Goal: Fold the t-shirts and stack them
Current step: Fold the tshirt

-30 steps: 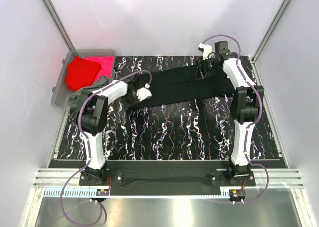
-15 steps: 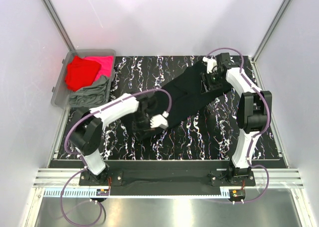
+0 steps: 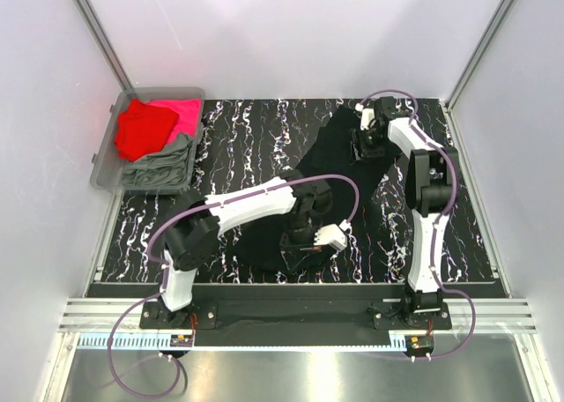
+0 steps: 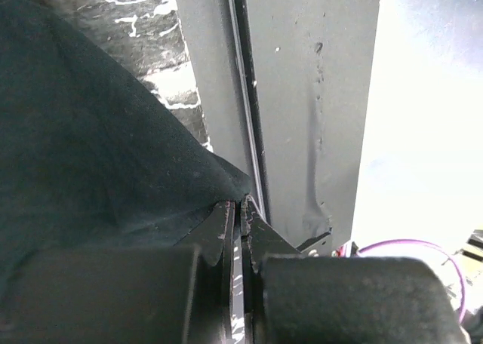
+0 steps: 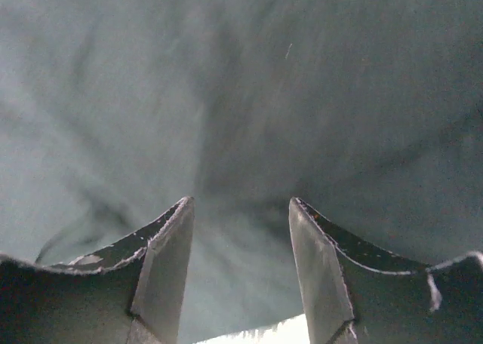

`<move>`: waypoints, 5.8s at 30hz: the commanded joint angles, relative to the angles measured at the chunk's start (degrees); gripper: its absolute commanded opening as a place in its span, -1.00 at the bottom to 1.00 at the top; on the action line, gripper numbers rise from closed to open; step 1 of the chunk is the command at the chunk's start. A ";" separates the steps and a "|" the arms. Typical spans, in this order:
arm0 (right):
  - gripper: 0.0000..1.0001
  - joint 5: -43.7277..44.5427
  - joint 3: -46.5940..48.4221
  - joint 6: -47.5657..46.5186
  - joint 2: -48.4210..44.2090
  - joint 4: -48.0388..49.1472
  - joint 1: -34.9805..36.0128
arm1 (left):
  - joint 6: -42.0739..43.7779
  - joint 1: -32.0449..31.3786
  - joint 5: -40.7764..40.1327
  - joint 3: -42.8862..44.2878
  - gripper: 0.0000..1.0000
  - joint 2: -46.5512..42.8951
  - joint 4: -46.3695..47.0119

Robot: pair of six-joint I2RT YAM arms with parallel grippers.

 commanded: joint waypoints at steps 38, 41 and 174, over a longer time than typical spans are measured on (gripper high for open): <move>0.44 -16.31 26.74 16.72 -1.36 1.18 7.58 | -19.48 3.16 -7.08 15.19 0.69 -9.06 7.21; 0.45 -17.10 9.35 17.69 -14.28 1.53 7.58 | -24.31 6.77 -10.67 5.79 0.76 -15.94 10.89; -0.96 -5.51 -42.99 -22.92 -26.38 6.19 41.24 | -24.59 45.81 -7.26 -30.65 0.25 -30.91 29.10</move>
